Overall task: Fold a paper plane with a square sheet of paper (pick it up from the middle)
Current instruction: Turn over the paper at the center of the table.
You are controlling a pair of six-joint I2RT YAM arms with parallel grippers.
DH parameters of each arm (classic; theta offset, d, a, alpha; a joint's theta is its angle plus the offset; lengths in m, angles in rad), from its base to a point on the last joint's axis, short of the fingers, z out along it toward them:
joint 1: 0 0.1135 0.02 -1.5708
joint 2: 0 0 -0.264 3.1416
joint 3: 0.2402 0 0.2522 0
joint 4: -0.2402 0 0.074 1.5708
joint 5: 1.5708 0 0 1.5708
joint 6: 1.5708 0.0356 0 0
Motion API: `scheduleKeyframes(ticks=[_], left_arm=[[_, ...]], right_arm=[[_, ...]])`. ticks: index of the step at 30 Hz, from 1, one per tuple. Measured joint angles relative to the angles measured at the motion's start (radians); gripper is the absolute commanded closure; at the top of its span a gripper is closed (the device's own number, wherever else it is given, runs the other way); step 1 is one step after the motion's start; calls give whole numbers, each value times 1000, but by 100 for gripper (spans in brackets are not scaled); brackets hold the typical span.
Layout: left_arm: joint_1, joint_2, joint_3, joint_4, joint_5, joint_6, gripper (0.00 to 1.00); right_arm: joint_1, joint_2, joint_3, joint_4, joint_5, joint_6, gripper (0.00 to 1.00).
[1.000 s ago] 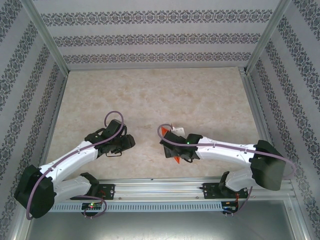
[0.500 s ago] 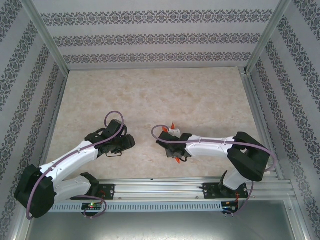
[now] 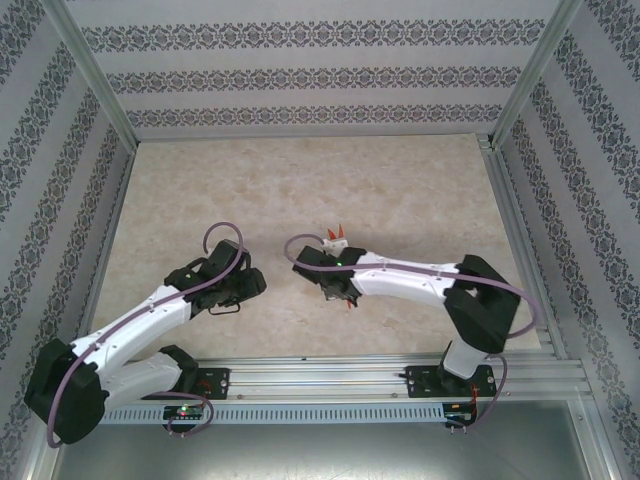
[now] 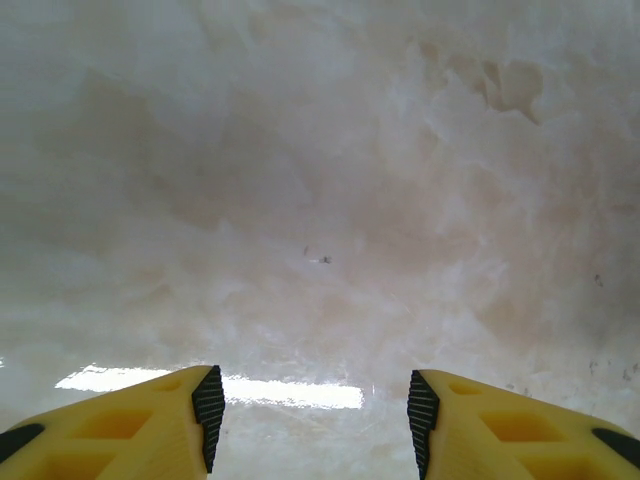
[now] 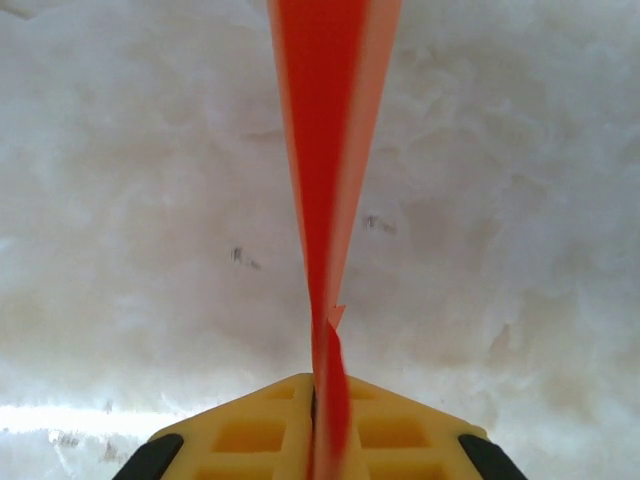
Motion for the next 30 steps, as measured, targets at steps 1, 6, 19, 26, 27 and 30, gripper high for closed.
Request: scheduleKeyframes(ticks=[1, 6, 19, 26, 27, 30], left_arm=[[0, -20, 0, -10, -15, -5, 45], [0, -130, 0, -64, -103, -32, 43], [0, -236, 0, -125, -207, -69, 41], [0, -203, 0, -122, -177, -58, 39], [0, -187, 0, -118, -166, -54, 39], [0, -127, 2, -105, -120, -38, 39]], right_arm=[[4, 40, 33, -24, 10, 0, 89], [37, 211, 156, -116, 31, -2, 84], [67, 250, 173, -31, -99, -67, 31], [73, -44, 14, 185, -243, -97, 17], [72, -95, -18, 219, -263, -103, 17], [51, -239, -130, 336, -325, -106, 38]])
